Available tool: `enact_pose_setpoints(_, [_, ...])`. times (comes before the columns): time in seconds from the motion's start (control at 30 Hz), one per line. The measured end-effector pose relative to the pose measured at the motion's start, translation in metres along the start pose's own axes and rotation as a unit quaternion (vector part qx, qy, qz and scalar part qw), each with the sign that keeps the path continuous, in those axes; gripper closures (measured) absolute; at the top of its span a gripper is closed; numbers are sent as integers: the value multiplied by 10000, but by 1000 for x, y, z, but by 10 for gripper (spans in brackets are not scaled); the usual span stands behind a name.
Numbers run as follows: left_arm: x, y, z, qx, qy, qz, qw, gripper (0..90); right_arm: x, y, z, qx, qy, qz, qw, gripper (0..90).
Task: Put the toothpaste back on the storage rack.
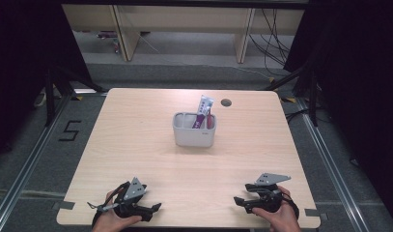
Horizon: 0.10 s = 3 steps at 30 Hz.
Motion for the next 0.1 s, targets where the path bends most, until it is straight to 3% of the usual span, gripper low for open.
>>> enact_pose_setpoints(0.1, [0,0,0,20,-21,44,10000,166,0,0,0,3,-3,1,10000,294])
Point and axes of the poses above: each handheld gripper's, and its own axes: z roughly backward along the jaws, y roughly out of its top, x roughly to its right, the point moved 2 cm from there along -z, roughly forward along the jaws, and after that the axes turned 9 degrees about x, right-handed, at the moved point
